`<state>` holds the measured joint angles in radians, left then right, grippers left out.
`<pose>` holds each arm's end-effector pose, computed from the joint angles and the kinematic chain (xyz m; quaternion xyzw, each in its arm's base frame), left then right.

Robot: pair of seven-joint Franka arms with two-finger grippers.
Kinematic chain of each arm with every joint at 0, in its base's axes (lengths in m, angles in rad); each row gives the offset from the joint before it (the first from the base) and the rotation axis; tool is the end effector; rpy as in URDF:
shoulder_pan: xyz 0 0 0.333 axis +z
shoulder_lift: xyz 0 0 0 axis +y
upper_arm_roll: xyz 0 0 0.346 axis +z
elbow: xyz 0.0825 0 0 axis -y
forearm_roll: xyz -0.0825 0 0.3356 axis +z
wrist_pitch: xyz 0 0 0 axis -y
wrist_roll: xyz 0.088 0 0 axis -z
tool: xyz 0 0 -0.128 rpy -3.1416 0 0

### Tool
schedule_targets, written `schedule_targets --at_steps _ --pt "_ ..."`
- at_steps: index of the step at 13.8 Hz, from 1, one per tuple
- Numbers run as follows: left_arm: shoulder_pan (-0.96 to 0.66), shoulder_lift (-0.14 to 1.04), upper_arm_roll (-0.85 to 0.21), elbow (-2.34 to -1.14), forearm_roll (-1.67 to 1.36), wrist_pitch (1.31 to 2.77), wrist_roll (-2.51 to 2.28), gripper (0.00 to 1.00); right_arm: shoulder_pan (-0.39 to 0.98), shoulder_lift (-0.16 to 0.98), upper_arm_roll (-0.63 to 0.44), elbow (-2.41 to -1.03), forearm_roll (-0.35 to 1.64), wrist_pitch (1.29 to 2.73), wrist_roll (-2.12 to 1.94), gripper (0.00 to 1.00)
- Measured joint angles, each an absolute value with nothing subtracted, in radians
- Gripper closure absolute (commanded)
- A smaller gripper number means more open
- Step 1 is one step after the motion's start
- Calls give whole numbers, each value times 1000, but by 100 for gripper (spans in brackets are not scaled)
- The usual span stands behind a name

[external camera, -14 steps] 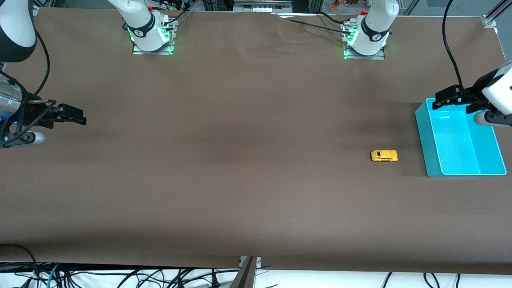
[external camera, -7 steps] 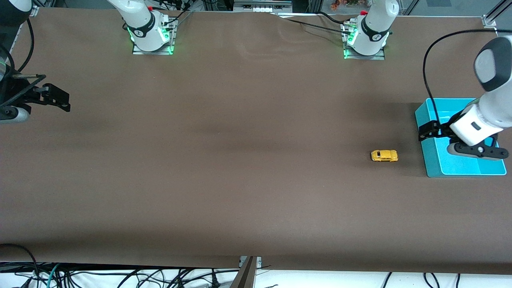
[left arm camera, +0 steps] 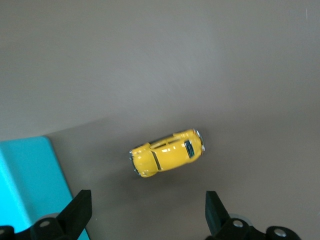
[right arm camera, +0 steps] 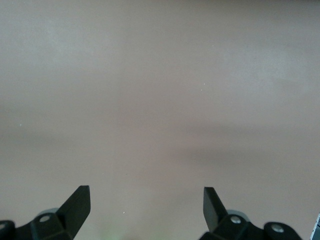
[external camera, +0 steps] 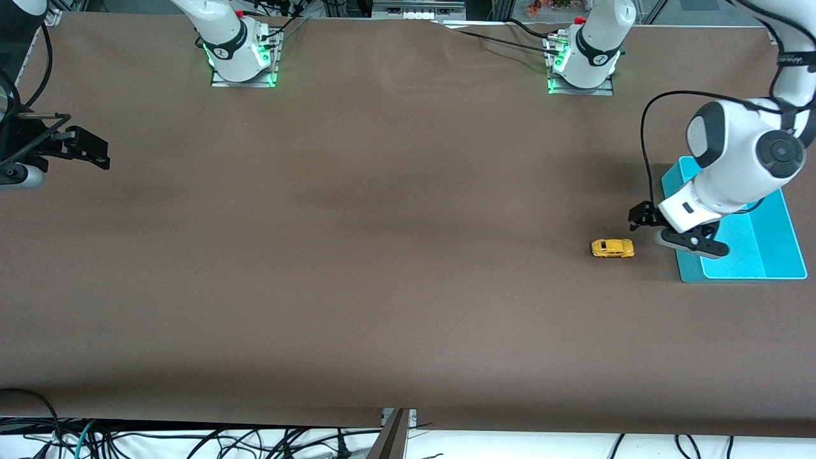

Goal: Wind and store yellow beetle car
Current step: 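Reach the left gripper down to the stopped car and grasp it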

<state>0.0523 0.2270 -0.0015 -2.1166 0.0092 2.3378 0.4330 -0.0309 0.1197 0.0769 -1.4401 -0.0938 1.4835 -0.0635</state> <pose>0.5427 0.0279 0.3478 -0.9812 0.1931 0.0036 0.0023 0.5359 0.0091 0.6192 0.9970 0.0522 -0.0383 0.0419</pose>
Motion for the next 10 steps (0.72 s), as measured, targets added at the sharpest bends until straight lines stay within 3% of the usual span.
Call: schedule_targets --at_steps 10 --pt "33 376 -6 -2121 103 2456 1155 1 -18 116 71 -1466 -91 1469 -3 0"
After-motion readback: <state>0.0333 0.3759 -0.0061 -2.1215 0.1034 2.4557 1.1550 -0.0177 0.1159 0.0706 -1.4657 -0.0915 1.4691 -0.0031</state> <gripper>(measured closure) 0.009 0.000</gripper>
